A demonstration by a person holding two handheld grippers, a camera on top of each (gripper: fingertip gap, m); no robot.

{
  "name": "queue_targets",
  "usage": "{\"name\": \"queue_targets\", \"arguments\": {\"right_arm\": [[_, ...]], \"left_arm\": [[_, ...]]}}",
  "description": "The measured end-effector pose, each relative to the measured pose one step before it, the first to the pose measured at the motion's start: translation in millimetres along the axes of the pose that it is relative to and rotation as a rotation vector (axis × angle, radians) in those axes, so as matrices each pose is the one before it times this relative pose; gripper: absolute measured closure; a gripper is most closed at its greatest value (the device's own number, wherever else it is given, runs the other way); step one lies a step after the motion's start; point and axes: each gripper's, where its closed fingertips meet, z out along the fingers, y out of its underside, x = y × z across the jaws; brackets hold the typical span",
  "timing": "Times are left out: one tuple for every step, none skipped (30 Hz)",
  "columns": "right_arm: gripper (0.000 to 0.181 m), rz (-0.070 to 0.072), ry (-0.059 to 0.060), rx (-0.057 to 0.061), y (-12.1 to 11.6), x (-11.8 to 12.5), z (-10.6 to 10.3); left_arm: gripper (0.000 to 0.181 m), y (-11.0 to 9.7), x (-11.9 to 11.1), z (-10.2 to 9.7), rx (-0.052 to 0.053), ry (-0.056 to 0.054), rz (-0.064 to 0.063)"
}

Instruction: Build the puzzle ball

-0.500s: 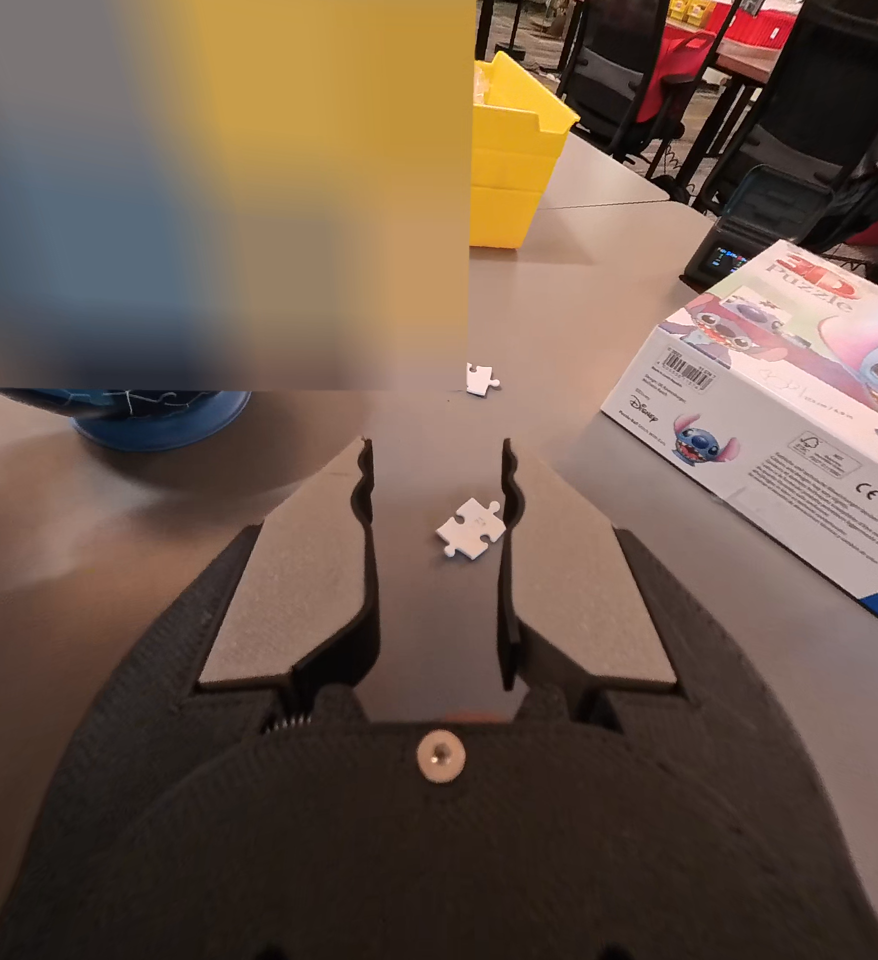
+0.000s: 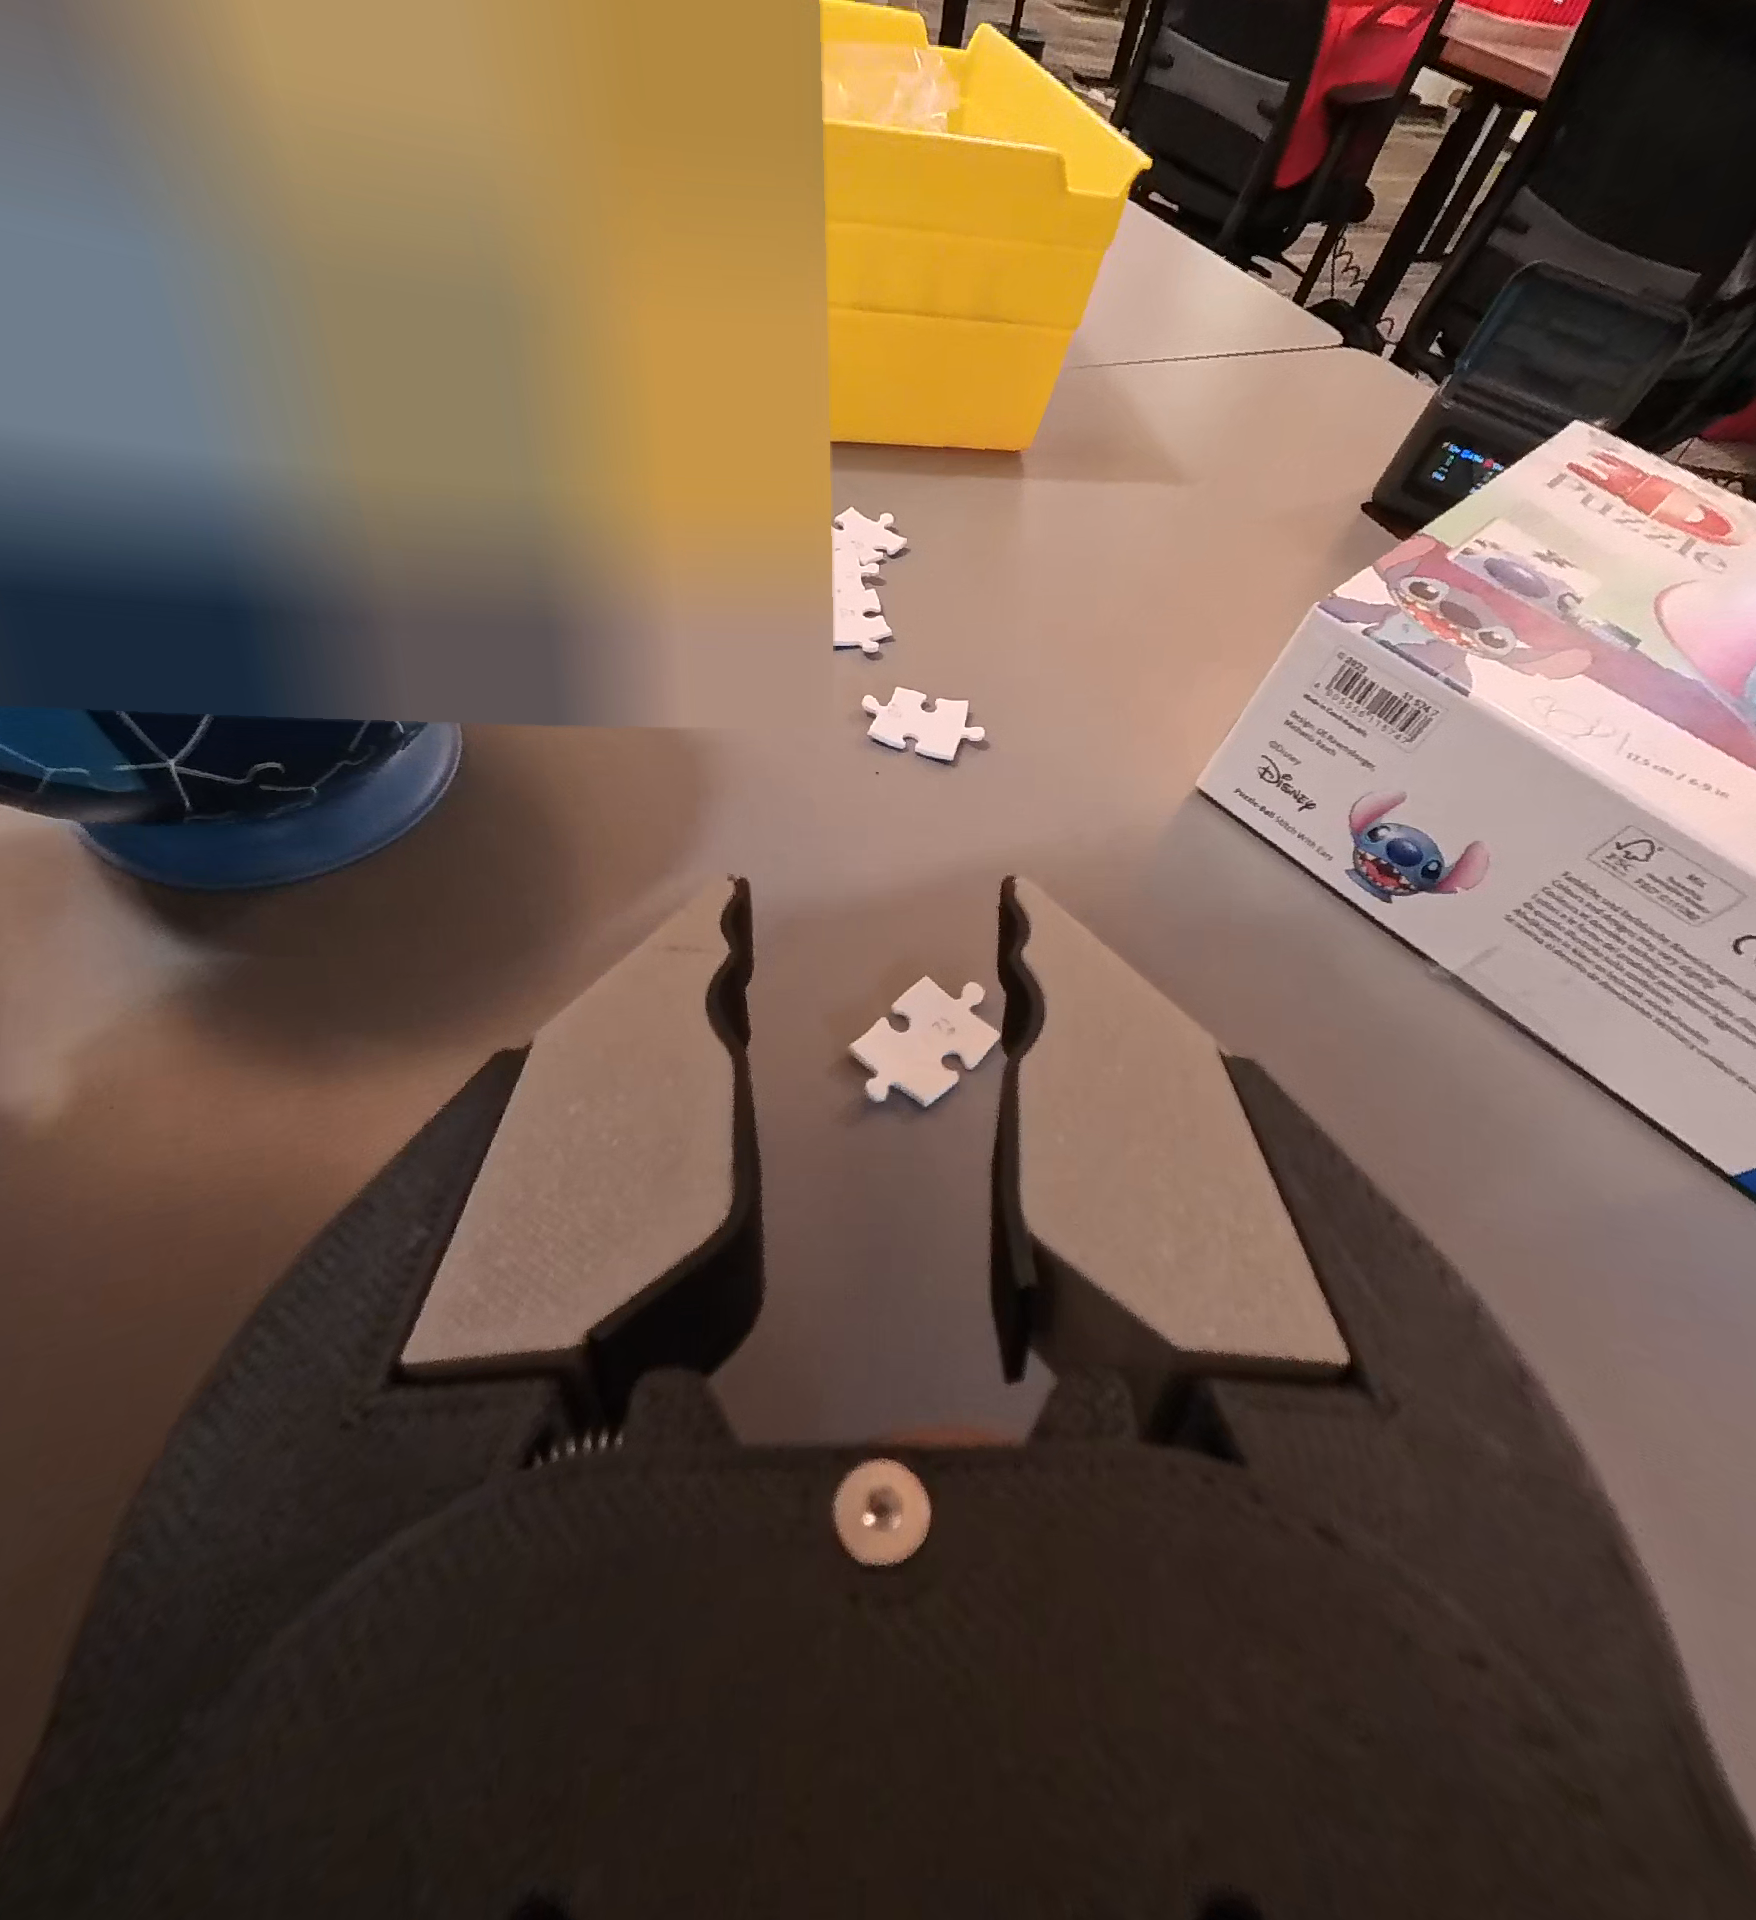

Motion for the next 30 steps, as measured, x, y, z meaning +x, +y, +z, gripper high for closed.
{"name": "queue_targets", "arguments": {"right_arm": [[0.138, -0.0054, 0.0005, -0.0001, -0.35, 1.14, 1.58], [0.139, -0.0048, -0.0020, 0.0039, -1.59, 1.23, 2.37], [0.141, -0.0016, -0.0103, 0.0022, -2.74, 0.48, 3.68], [0.141, -0.0029, -0.0176, -0.0059, -3.37, -0.17, 4.73], [0.139, -0.0127, -0.0195, -0.0066, -4.60, -0.36, 5.82], [0.140, -0.0289, -0.0141, -0.0045, -5.76, 1.50, 6.95], [0.141, -0.0375, -0.0026, -0.0085, -5.49, 4.94, 8.75], [0.141, -0.0327, -0.0034, -0.0117, -5.28, 6.91, 11.02], [0.142, -0.0218, -0.0194, -0.0169, -5.10, 6.46, 13.67], [0.143, -0.0082, -0.0264, -0.0224, -4.48, 6.79, 16.02], [0.143, 0.0080, -0.0238, -0.0167, -5.94, 7.56, 17.11], [0.142, 0.0238, -0.0318, -0.0043, -8.32, 5.43, 17.55], [0.141, 0.0312, -0.0486, -0.0056, -8.32, 1.51, 17.79], [0.141, 0.0316, -0.0477, -0.0121, -7.11, 0.15, 17.14], [0.141, 0.0243, -0.0386, -0.0071, -6.31, -0.57, 16.13], [0.141, 0.0141, -0.0410, -0.0174, -2.86, -3.05, 15.02], [0.142, 0.0051, -0.0321, -0.0363, 1.00, -3.25, 13.61], [0.142, -0.0066, -0.0081, -0.0467, 3.93, -0.88, 11.92], [0.142, -0.0167, 0.0056, -0.0551, 5.84, 0.26, 9.94], [0.139, -0.0200, 0.0106, -0.0446, 4.73, 0.32, 7.58], [0.137, -0.0190, 0.0005, -0.0228, 2.38, -1.98, 5.20], [0.138, -0.0136, -0.0092, -0.0132, 1.24, -3.45, 3.40], [0.141, -0.0085, -0.0034, -0.0056, 0.59, -1.72, 1.48], [0.149, -0.0047, 0.0017, 0.0014, -0.17, 0.01, -0.09], [0.150, 0.0040, -0.0005, 0.0021, -0.23, 0.57, 0.14], [0.150, 0.0060, -0.0037, 0.0016, 0.01, 0.44, -0.04], [0.150, -0.0027, 0.0046, -0.0028, 0.56, 1.56, -0.60], [0.151, -0.0065, 0.0178, -0.0055, 0.78, 3.20, -1.38], [0.151, -0.0081, 0.0207, 0.0050, -0.51, 3.15, -2.36], [0.151, -0.0043, 0.0110, 0.0218, -2.89, 1.44, -3.95]], "left_arm": [[0.140, 0.52, 0.25, 0.44, -0.0039, 0.0042, -0.0020], [0.140, 0.75, -0.07, 0.71, -0.0059, 0.0034, -0.0048], [0.140, 0.72, -0.45, 0.60, -0.0060, 0.0025, -0.0068], [0.140, 0.32, -0.59, 0.35, -0.0032, 0.0019, -0.0076], [0.140, 0.14, -0.90, 0.06, -0.0011, -0.0002, -0.0081], [0.139, 0.05, -0.46, 0.10, -0.0010, 0.0022, -0.0078], [0.139, 0.20, -0.37, 0.21, -0.0021, 0.0035, -0.0072], [0.139, 0.37, -0.43, 0.26, -0.0031, 0.0026, -0.0073], [0.139, 0.30, -0.14, 0.23, -0.0024, 0.0042, -0.0066], [0.138, 0.04, 0.04, 0.00, -0.0005, 0.0048, -0.0053], [0.138, -0.31, -0.07, -0.29, 0.0020, 0.0031, -0.0038], [0.138, -0.57, -0.08, -0.53, 0.0045, 0.0008, -0.0023], [0.138, -0.74, -0.10, -0.60, 0.0058, 0.0003, -0.0009], [0.138, -0.79, 0.16, -0.78, 0.0062, 0.0003, 0.0009], [0.139, -0.87, 0.60, -0.80, 0.0069, 0.0016, 0.0037], [0.139, -0.55, 0.91, -0.44, 0.0040, 0.0049, 0.0025], [0.139, -0.11, 0.53, -0.27, 0.0014, 0.0049, -0.0001], [0.139, -0.35, 0.04, -0.22, 0.0022, 0.0010, -0.0016], [0.139, -0.20, -0.02, -0.18, 0.0018, 0.0012, -0.0012], [0.139, -0.09, 0.34, -0.17, 0.0009, 0.0028, -0.0002], [0.139, 0.05, 0.28, 0.13, -0.0004, 0.0013, 0.0011], [0.139, 0.34, 0.29, 0.24, -0.0025, 0.0006, 0.0018], [0.139, 0.54, 0.05, 0.39, -0.0036, 0.0004, 0.0007], [0.139, 0.45, -0.04, 0.34, -0.0035, 0.0003, -0.0010], [0.139, 0.36, -0.19, 0.33, -0.0027, 0.0002, -0.0019], [0.139, 0.24, -0.26, 0.22, -0.0019, 0.0006, -0.0028], [0.139, 0.12, -0.13, 0.09, -0.0011, 0.0009, -0.0032], [0.139, 0.05, -0.31, 0.05, 0.0000, -0.0002, -0.0027], [0.139, -0.16, -0.45, -0.07, 0.0007, -0.0015, -0.0021], [0.139, -0.06, -0.26, -0.03, 0.0006, -0.0012, -0.0016]]}}
